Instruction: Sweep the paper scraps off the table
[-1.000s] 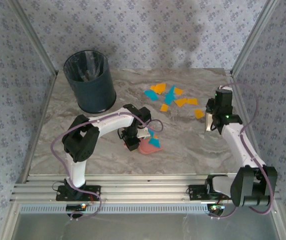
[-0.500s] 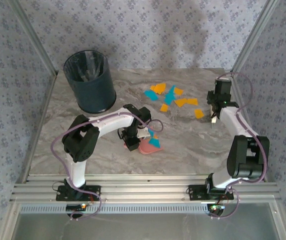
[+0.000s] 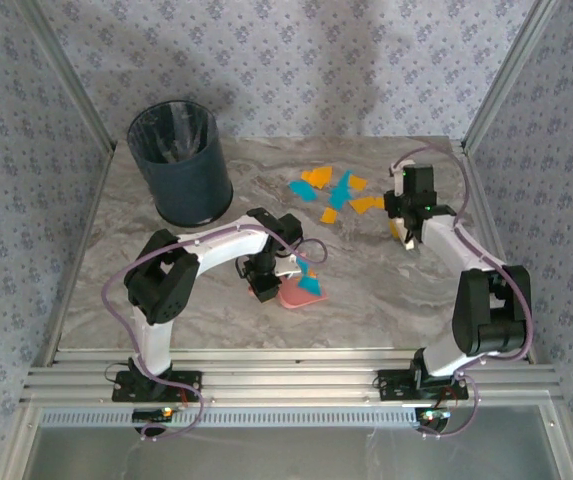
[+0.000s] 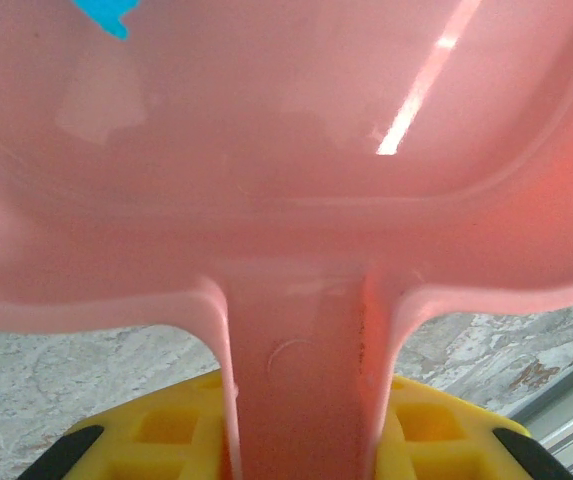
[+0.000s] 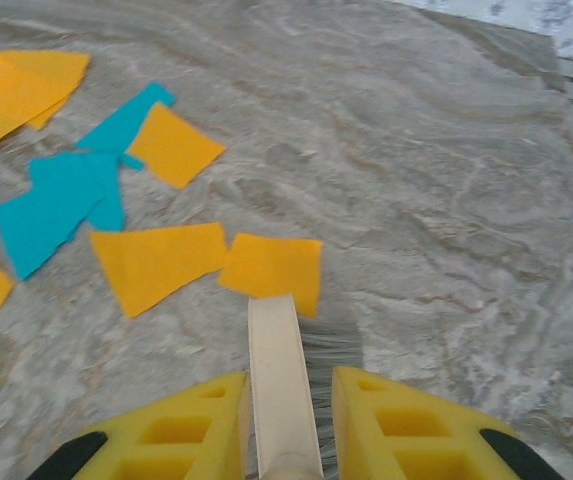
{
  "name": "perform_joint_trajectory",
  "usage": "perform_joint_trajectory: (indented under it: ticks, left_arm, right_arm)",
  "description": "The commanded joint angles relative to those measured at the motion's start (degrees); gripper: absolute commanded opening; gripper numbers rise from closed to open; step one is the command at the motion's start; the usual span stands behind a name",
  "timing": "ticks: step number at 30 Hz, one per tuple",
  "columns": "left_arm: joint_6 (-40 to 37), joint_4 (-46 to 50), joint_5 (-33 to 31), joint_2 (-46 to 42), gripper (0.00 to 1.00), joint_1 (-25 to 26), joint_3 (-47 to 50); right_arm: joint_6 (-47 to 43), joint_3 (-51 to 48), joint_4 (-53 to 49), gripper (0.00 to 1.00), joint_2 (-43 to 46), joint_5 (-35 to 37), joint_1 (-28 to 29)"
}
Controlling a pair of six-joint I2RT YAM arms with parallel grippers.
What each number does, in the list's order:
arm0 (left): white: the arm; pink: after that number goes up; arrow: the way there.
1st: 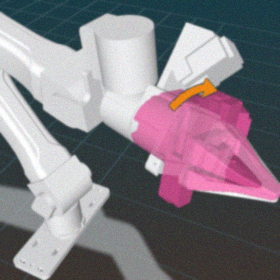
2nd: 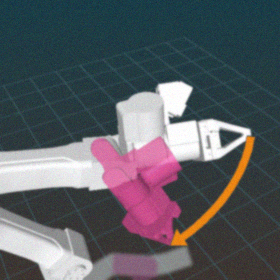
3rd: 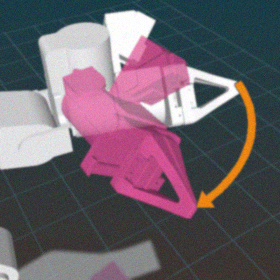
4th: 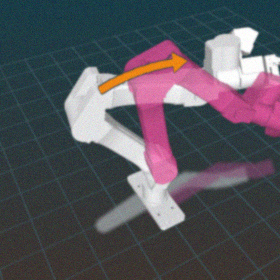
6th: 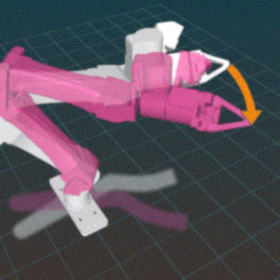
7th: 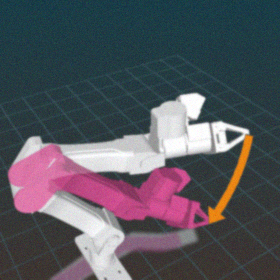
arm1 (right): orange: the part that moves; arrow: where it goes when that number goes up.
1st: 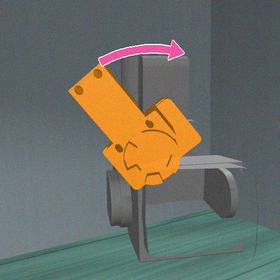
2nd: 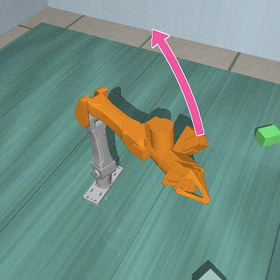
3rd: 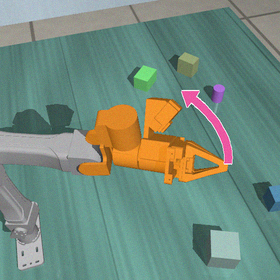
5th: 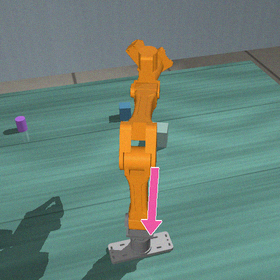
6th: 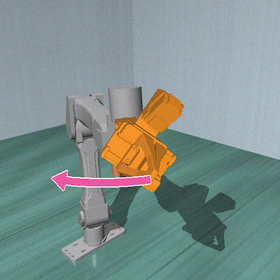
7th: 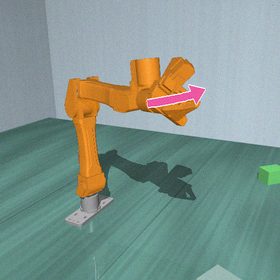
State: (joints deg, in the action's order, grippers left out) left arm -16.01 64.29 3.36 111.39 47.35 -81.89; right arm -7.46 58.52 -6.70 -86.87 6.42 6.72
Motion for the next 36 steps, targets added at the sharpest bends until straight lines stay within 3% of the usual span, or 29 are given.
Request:
perform_joint_trajectory:
  ticks: [1, 14, 26, 36]
  left_arm:
    - [-0.1, 1.4, 0.0, -0.5, 0.0, -0.1, 0.5]
    - [0.2, 1.3, 0.4, 0.7, 0.0, -0.1, -0.3]
    - [0.6, 1.2, 0.7, 2.5, 0.0, -0.1, -1.8]
    - [1.3, 1.4, 0.5, 3.8, 0.0, -0.1, -2.7]
  right_arm:
    - [-0.3, -2.4, -4.3, 0.0, 1.8, -3.8, 2.3]
    - [6.6, -8.4, -5.5, 0.0, 9.6, -5.2, 14.3]
    - [15.6, -10.5, -3.3, 0.0, 10.3, -8.5, 24.7]
    - [19.1, -9.8, -2.6, 0.0, 11.2, -10.7, 29.3]
